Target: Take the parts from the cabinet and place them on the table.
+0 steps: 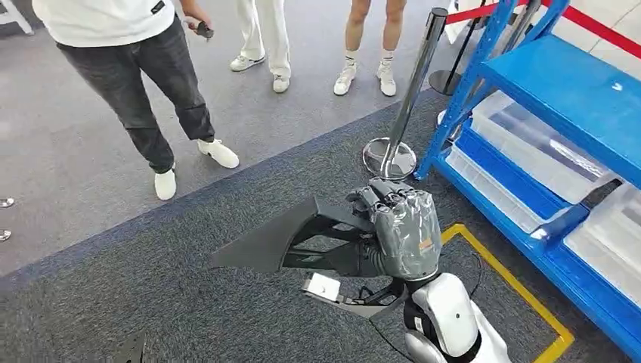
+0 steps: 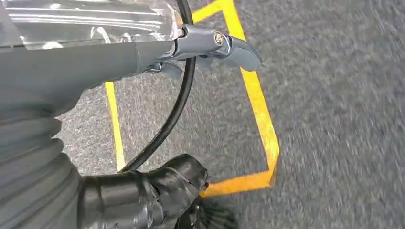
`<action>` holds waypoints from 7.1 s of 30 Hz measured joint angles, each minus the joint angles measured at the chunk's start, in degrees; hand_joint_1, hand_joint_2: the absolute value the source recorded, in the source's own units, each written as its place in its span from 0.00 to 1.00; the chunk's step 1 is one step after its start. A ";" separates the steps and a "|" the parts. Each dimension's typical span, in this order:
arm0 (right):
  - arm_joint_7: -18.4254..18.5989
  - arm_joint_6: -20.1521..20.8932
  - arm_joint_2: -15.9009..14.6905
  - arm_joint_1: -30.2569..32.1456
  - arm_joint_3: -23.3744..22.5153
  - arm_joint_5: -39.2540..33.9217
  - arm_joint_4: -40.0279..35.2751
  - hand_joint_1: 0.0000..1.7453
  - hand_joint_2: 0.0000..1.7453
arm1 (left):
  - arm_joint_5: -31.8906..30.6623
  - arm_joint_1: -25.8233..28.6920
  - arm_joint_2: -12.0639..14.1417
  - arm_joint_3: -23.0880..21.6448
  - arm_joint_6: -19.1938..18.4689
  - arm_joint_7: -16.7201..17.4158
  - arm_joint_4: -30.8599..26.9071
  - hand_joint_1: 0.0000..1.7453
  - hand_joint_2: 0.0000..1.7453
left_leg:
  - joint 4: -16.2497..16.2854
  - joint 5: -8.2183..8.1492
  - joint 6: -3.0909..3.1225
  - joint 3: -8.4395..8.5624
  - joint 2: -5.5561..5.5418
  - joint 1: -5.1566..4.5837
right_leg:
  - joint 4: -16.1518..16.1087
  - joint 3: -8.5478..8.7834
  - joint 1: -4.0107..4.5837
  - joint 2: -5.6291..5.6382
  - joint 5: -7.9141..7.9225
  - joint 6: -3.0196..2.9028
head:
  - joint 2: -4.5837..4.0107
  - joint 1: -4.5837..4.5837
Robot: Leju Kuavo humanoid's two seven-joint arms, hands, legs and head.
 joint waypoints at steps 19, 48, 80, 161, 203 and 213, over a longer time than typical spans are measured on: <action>0.02 -0.04 0.55 0.25 0.04 0.28 0.15 1.00 1.00 | -0.37 0.41 0.48 -0.02 -0.74 -0.18 0.00 0.00 1.00 | 1.17 -0.75 -2.93 -0.54 7.73 -0.04 | -14.99 7.38 0.57 -5.33 5.43 -1.36 | 0.00 -0.48; 0.31 -0.13 0.39 1.08 0.04 0.68 0.79 1.00 1.00 | -0.85 0.97 0.33 -0.09 -0.70 0.07 0.00 0.00 1.00 | 6.47 -1.62 -2.80 -2.98 4.26 0.30 | -15.11 6.61 0.55 -4.26 6.34 -2.12 | 0.00 -0.26; 0.98 -0.46 0.15 1.36 0.02 1.44 0.79 1.00 1.00 | -0.98 0.61 0.35 -0.48 -0.52 0.17 0.00 0.00 1.00 | 0.93 -1.61 -2.46 -0.11 7.66 0.02 | -15.18 6.96 0.44 -5.00 5.86 -1.16 | 0.00 -0.61; 1.01 -1.11 -0.50 -0.17 0.33 1.75 2.86 1.00 1.00 | -0.37 0.58 -0.04 -0.66 0.04 0.74 0.00 0.00 1.00 | -0.20 0.74 -1.98 -1.47 -5.45 1.05 | -15.54 6.63 0.30 4.22 6.07 -0.74 | 0.00 -0.98; 0.13 0.00 -1.79 -1.77 1.64 1.03 4.04 1.00 1.00 | -0.55 0.26 0.37 -1.03 0.04 1.01 0.02 0.00 1.00 | -0.02 -0.59 -1.10 -0.14 1.09 0.01 | -15.09 5.61 0.72 0.77 6.53 -0.62 | 0.00 -1.36; 0.81 -1.53 -1.73 -1.12 1.38 -1.05 3.98 1.00 1.00 | -0.35 0.28 0.39 -1.01 0.07 0.83 0.02 0.00 1.00 | 0.17 -0.73 -1.04 -0.21 1.08 -0.18 | -15.25 5.70 0.50 0.74 6.52 -0.57 | 0.00 -1.33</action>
